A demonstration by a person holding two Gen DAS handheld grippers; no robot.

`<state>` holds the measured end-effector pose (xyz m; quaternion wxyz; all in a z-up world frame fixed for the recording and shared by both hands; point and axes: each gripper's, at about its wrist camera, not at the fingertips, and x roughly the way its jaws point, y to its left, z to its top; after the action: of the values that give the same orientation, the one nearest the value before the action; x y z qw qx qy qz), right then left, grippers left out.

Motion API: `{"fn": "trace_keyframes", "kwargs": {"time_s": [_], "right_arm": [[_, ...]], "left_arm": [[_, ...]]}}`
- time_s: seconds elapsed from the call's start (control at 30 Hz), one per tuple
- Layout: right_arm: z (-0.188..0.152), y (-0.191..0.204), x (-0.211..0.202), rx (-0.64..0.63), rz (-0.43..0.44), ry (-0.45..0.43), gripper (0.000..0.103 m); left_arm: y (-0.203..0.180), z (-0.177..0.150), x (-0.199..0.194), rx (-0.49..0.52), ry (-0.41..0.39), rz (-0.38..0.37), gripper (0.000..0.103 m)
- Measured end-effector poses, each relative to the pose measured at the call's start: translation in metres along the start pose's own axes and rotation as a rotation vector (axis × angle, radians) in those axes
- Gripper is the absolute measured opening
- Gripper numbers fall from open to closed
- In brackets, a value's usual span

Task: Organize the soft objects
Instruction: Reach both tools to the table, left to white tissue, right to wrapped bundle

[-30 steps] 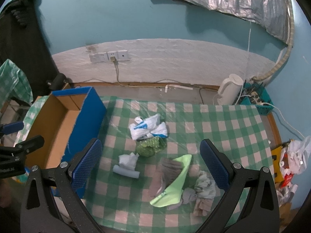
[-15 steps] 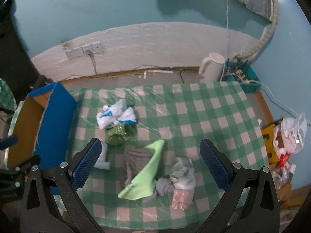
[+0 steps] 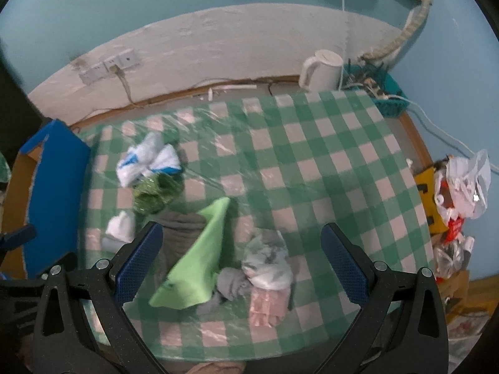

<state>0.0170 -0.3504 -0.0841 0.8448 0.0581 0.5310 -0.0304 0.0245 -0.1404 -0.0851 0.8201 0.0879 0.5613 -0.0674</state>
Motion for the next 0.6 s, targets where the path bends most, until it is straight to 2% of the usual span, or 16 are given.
{"fn": "trace_keyframes", "kwargs": {"time_s": [0.33,0.6], "right_arm": [[-0.008,-0.023,0.023,0.049,-0.031,0.066,0.101],[-0.012,-0.043,0.042,0.090,-0.045,0.109,0.101]], "left_arm": [[-0.003,0.019,0.045,-0.066,0.085,-0.017,0.089],[0.000,0.029,0.072,-0.074,0.130,-0.017,0.089]]}}
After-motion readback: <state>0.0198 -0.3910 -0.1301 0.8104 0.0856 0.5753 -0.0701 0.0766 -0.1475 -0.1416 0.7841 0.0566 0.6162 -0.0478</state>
